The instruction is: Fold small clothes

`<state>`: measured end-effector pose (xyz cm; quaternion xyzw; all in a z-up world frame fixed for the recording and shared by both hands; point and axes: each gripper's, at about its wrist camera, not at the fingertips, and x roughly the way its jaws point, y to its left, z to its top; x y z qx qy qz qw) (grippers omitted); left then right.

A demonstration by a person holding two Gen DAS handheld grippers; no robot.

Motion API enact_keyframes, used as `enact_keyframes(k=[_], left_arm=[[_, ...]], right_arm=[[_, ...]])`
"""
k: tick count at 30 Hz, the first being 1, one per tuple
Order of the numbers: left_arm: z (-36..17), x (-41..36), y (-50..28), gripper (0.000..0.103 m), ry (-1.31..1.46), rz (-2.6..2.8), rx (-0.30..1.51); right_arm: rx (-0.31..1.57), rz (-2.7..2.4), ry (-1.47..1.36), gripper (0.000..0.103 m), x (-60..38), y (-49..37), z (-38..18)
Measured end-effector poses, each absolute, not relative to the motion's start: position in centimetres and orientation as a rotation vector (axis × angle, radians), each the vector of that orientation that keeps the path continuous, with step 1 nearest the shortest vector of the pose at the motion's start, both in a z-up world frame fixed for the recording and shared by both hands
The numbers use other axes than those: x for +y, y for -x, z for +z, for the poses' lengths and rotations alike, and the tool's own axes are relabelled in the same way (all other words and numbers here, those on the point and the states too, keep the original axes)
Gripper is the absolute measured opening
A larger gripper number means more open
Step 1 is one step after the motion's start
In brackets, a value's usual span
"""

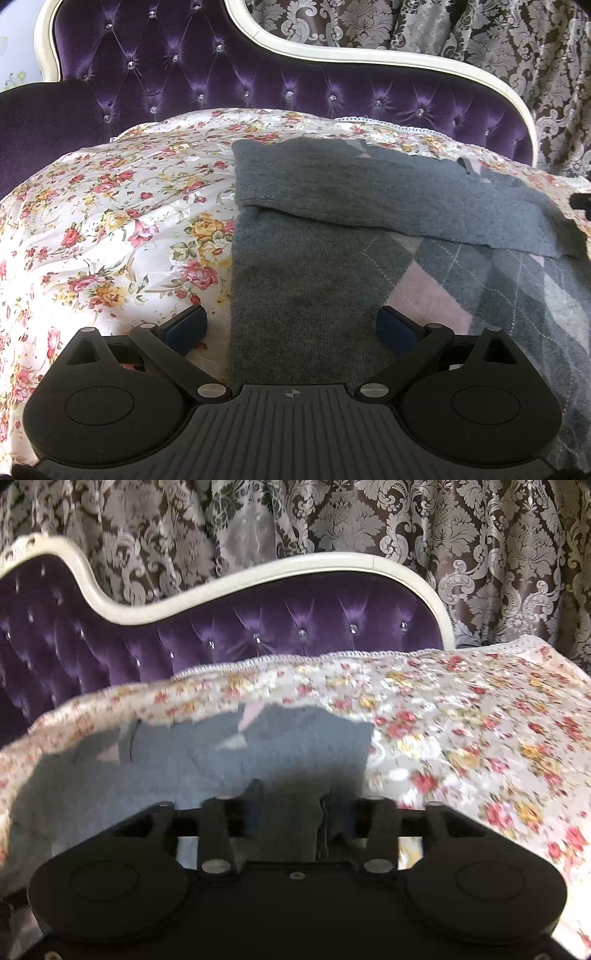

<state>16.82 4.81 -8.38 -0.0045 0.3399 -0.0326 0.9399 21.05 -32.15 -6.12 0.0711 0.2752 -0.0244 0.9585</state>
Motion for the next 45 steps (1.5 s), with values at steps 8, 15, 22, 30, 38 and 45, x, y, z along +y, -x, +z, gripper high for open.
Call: enact_keyframes(k=[8, 15, 22, 30, 38, 45], left_arm=[[-8.4, 4.8, -16.8, 0.100, 0.009, -0.066, 0.695], [-8.4, 4.7, -16.8, 0.102, 0.010, -0.072, 0.697], [-8.4, 4.7, -16.9, 0.102, 0.008, -0.072, 0.699], [-8.4, 4.8, -16.9, 0.102, 0.006, -0.072, 0.699], [-8.4, 4.7, -16.9, 0.102, 0.005, -0.072, 0.700], [-8.4, 4.8, -16.9, 0.103, 0.005, -0.073, 0.701]], right_arm=[[0.590, 0.032, -0.013, 0.055, -30.1, -24.8, -6.7], [0.636, 0.079, 0.126, 0.054, -27.1, -25.7, -8.8], [0.648, 0.185, 0.063, 0.020, -27.8, -26.0, -8.6], [0.600, 0.125, 0.092, 0.010, -27.7, -25.8, -8.2], [0.561, 0.113, 0.014, 0.059, -28.7, -24.6, -7.8], [0.625, 0.056, 0.013, 0.060, -30.4, -23.4, -9.5]])
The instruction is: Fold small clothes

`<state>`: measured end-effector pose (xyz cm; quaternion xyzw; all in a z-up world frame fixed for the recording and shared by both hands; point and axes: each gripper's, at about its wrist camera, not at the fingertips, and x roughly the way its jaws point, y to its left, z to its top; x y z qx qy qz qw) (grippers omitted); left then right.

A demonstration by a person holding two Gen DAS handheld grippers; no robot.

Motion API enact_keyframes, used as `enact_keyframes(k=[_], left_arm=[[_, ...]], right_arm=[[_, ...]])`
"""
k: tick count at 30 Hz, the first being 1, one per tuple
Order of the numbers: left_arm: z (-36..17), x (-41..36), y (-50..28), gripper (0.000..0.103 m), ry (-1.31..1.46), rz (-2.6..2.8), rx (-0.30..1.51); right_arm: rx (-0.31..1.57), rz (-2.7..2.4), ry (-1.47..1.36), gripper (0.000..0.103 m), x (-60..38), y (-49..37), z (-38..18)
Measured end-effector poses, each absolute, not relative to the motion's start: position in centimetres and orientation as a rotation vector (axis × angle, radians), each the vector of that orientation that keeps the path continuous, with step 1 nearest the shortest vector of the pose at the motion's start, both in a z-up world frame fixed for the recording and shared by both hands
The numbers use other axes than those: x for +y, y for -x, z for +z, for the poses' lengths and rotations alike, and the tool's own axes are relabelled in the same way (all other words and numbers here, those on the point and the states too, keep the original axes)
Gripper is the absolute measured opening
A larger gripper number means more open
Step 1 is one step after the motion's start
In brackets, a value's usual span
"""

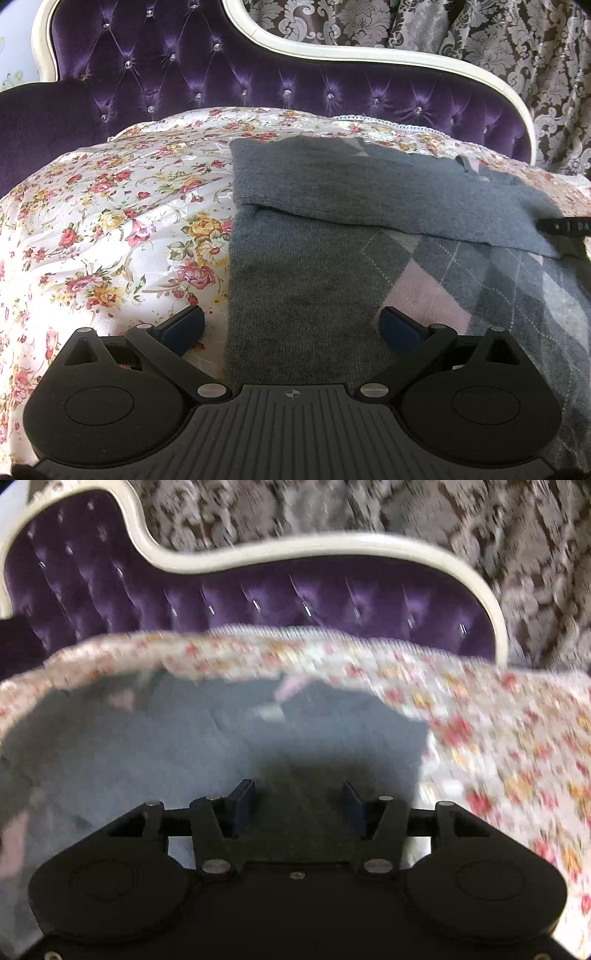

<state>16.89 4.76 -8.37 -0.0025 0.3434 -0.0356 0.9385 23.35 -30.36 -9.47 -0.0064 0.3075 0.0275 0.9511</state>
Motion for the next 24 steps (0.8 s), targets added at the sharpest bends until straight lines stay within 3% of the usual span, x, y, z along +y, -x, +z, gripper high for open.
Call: enact_keyframes(k=[11, 13, 15, 24], left_arm=[[-8.4, 4.7, -16.9, 0.103, 0.002, -0.073, 0.703], [-8.4, 4.7, -16.9, 0.103, 0.002, -0.072, 0.703], [-8.4, 4.7, -16.9, 0.103, 0.001, -0.072, 0.703], [-8.4, 4.7, -16.9, 0.103, 0.000, -0.072, 0.704]], right_arm=[[0.543, 0.029, -0.120, 0.062, -33.4, -21.3, -7.8], [0.554, 0.011, -0.116, 0.056, -33.5, -21.3, -8.1], [0.584, -0.018, -0.091, 0.042, -33.5, -21.9, -8.6], [0.614, -0.104, -0.016, 0.041, -33.0, -22.2, -9.2]])
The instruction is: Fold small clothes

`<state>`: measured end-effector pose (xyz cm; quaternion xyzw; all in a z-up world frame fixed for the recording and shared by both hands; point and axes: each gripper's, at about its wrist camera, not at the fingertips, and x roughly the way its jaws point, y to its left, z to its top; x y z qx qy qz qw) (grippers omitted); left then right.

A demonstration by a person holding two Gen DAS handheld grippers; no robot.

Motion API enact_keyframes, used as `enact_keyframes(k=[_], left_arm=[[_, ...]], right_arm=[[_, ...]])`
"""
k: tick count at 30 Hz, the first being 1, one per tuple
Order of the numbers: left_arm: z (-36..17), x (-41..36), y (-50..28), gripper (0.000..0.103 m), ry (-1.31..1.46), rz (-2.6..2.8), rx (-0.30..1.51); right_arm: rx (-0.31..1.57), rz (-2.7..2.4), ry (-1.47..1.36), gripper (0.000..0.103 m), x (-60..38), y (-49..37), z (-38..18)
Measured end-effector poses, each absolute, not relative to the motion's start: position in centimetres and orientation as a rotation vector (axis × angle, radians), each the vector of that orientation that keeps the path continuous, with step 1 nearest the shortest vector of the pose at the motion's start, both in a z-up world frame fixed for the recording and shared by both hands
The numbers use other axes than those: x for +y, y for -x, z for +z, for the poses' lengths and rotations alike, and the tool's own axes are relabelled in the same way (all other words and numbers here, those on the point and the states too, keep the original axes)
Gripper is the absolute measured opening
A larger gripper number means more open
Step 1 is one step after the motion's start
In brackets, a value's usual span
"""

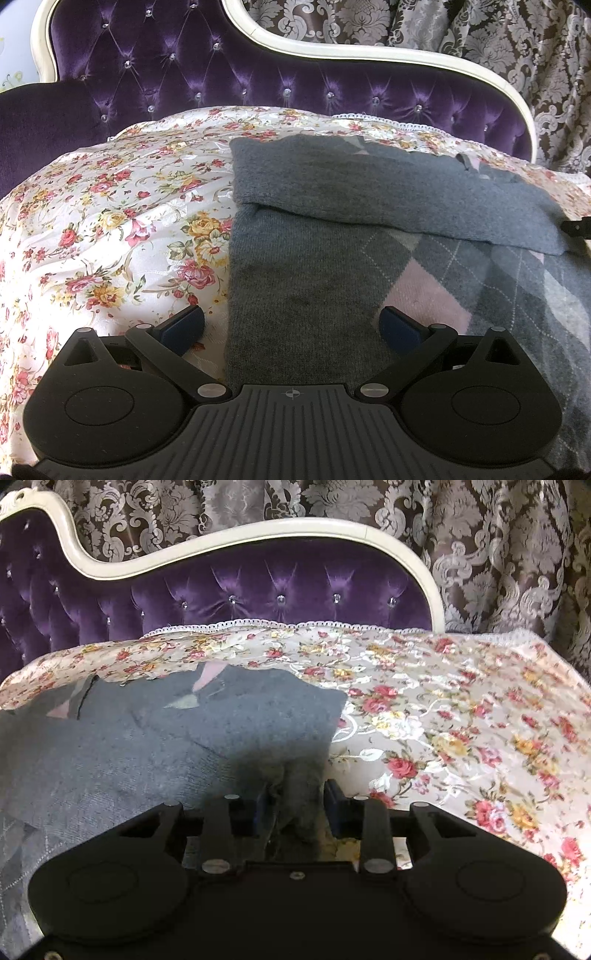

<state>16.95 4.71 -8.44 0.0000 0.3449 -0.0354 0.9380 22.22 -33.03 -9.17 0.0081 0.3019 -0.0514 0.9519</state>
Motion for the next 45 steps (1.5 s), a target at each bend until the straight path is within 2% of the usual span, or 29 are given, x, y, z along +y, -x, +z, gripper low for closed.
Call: enact_keyframes(k=[6, 9, 19, 20, 21, 23, 26, 30, 33, 34, 35, 37, 39, 40, 41, 42, 44, 45], left_arm=[[-8.4, 4.7, -17.0, 0.103, 0.000, -0.072, 0.705], [-8.4, 4.7, -17.0, 0.103, 0.000, -0.072, 0.705], [-8.4, 4.7, -17.0, 0.103, 0.002, -0.073, 0.705], [-8.4, 4.7, -17.0, 0.103, 0.002, -0.073, 0.705], [-8.4, 4.7, -17.0, 0.103, 0.001, -0.073, 0.705], [-8.5, 4.7, -16.9, 0.103, 0.001, -0.073, 0.705], [-8.5, 4.7, -17.0, 0.103, 0.002, -0.073, 0.705], [-8.5, 4.7, -17.0, 0.103, -0.002, -0.072, 0.707], [-8.5, 4.7, -17.0, 0.103, -0.002, -0.072, 0.707], [-8.5, 4.7, -17.0, 0.103, -0.004, -0.072, 0.708], [-8.5, 4.7, -17.0, 0.103, -0.004, -0.073, 0.709], [-8.4, 4.8, -17.0, 0.103, -0.010, -0.079, 0.713], [-8.4, 4.8, -17.1, 0.103, -0.012, -0.086, 0.716], [-8.4, 4.9, -17.1, 0.103, -0.016, -0.091, 0.719], [-8.3, 4.9, -17.1, 0.103, -0.020, -0.099, 0.720], [-8.3, 4.9, -17.2, 0.103, -0.020, -0.104, 0.721], [-8.1, 5.1, -17.1, 0.101, -0.012, -0.110, 0.719], [-7.9, 5.2, -17.0, 0.101, -0.010, -0.107, 0.719]], right_arm=[[0.500, -0.011, -0.017, 0.040, -32.6, -21.1, -8.4], [0.534, 0.013, -0.003, 0.031, -32.2, -21.8, -8.5], [0.563, -0.020, -0.093, 0.034, -33.3, -21.4, -9.4], [0.557, -0.007, -0.086, 0.032, -33.1, -21.4, -9.3], [0.552, 0.010, -0.076, 0.023, -32.8, -21.2, -9.2], [0.529, 0.046, -0.048, 0.013, -32.0, -20.8, -8.8], [0.481, 0.050, 0.004, 0.013, -31.0, -20.0, -8.2], [0.566, -0.052, -0.022, 0.013, -32.0, -21.2, -9.4], [0.560, -0.063, -0.069, 0.012, -32.7, -20.9, -9.3], [0.548, -0.064, -0.063, 0.014, -32.7, -20.6, -9.1], [0.532, -0.058, -0.061, 0.023, -32.6, -20.1, -8.7], [0.491, -0.041, -0.077, 0.029, -32.7, -18.9, -7.8], [0.444, -0.030, -0.083, 0.055, -32.6, -17.5, -6.8], [0.419, -0.023, -0.080, 0.062, -32.6, -16.5, -6.2], [0.404, -0.015, -0.081, 0.076, -32.5, -15.8, -5.8], [0.387, -0.002, -0.087, 0.081, -32.4, -14.8, -5.3], [0.357, 0.030, -0.094, 0.083, -32.1, -12.8, -4.4], [0.342, 0.043, -0.089, 0.089, -31.9, -11.7, -3.9]])
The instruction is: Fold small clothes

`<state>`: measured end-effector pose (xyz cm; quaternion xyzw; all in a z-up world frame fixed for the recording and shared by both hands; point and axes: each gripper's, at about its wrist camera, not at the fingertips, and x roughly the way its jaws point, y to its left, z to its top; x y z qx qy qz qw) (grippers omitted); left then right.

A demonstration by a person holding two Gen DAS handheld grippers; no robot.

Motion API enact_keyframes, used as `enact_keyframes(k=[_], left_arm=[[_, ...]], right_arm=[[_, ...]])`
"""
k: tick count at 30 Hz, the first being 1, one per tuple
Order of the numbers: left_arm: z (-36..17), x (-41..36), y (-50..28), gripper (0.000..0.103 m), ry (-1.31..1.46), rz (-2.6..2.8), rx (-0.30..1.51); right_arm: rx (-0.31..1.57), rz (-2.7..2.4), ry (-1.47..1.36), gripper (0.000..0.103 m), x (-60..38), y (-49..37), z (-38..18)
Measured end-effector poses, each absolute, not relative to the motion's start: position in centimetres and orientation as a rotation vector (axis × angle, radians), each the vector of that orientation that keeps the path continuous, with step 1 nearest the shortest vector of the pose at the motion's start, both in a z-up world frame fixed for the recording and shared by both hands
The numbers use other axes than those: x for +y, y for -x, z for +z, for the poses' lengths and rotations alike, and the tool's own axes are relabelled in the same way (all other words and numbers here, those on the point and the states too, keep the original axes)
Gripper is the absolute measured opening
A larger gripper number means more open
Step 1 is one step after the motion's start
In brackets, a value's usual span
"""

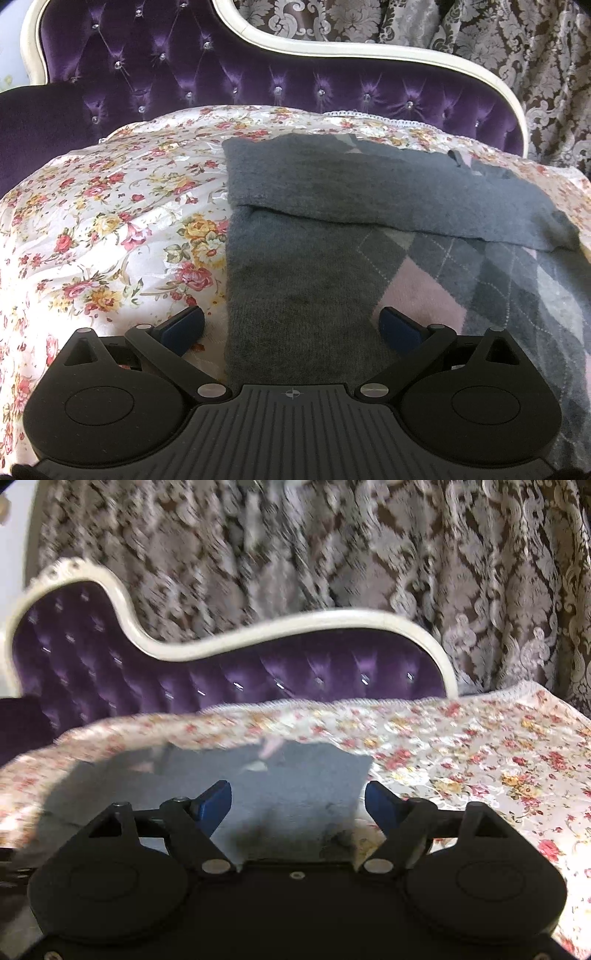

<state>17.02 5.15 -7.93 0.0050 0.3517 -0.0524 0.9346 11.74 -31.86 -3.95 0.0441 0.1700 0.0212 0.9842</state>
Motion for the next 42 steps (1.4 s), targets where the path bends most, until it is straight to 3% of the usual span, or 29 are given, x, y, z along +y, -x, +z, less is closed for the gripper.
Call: enact_keyframes(k=[2, 6, 10, 14, 18, 42], left_arm=[[-7.3, 5.4, -16.6, 0.088, -0.005, -0.094, 0.715], [-5.4, 6.0, -14.2, 0.088, 0.008, -0.083, 0.676], [-3.5, 6.5, -10.9, 0.088, 0.028, -0.101, 0.649], [-2.5, 7.0, -7.8, 0.088, 0.036, -0.124, 0.663], [-3.0, 6.8, -5.3, 0.088, 0.013, -0.140, 0.696], [-5.8, 6.5, -0.7, 0.074, 0.071, -0.190, 0.806]], right_arm=[[0.302, 0.047, -0.066, 0.102, -31.2, -9.7, -3.2], [0.243, 0.017, 0.010, 0.102, -29.7, -5.6, -2.3], [0.331, 0.018, 0.047, 0.102, -28.7, -3.4, -2.5], [0.410, 0.143, -0.038, 0.099, -28.9, -1.0, -2.9], [0.516, 0.254, -0.145, 0.078, -29.4, 0.3, -4.1], [0.706, 0.283, -0.333, 0.075, -29.3, 4.8, -9.3]])
